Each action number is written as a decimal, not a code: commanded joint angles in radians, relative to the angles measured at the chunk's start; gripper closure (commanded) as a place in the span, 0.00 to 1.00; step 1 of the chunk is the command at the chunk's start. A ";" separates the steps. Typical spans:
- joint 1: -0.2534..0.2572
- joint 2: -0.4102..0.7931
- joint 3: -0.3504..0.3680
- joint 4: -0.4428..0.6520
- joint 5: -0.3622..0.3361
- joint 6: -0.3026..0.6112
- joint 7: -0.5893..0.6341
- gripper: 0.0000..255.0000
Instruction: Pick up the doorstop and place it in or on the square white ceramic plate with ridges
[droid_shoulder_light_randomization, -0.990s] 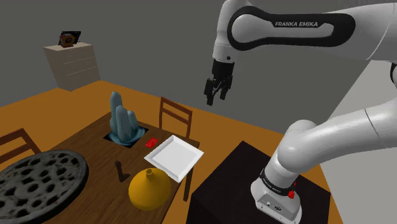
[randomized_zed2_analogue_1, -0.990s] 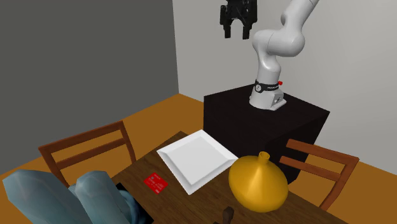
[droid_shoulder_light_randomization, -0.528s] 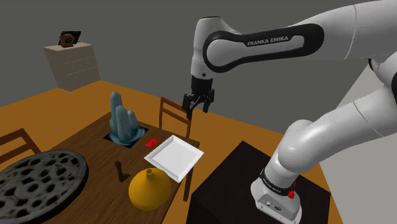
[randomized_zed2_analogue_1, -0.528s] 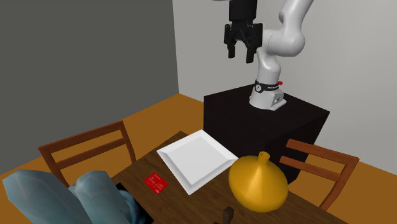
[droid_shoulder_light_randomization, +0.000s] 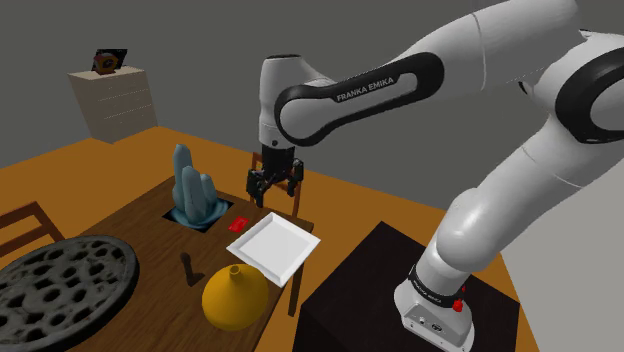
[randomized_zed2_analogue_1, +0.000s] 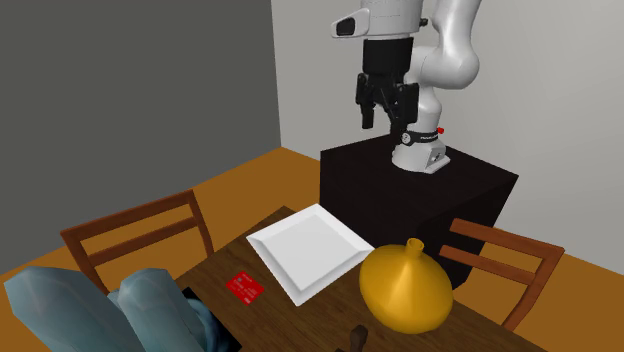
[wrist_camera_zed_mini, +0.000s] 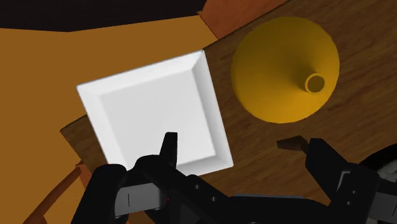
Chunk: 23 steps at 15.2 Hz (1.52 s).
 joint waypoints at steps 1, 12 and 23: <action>-0.001 0.080 0.037 0.029 -0.027 0.053 0.075 0.00; 0.086 0.560 0.072 0.333 -0.319 0.174 0.480 0.00; 0.291 1.019 -0.049 0.834 -0.474 0.105 0.697 0.00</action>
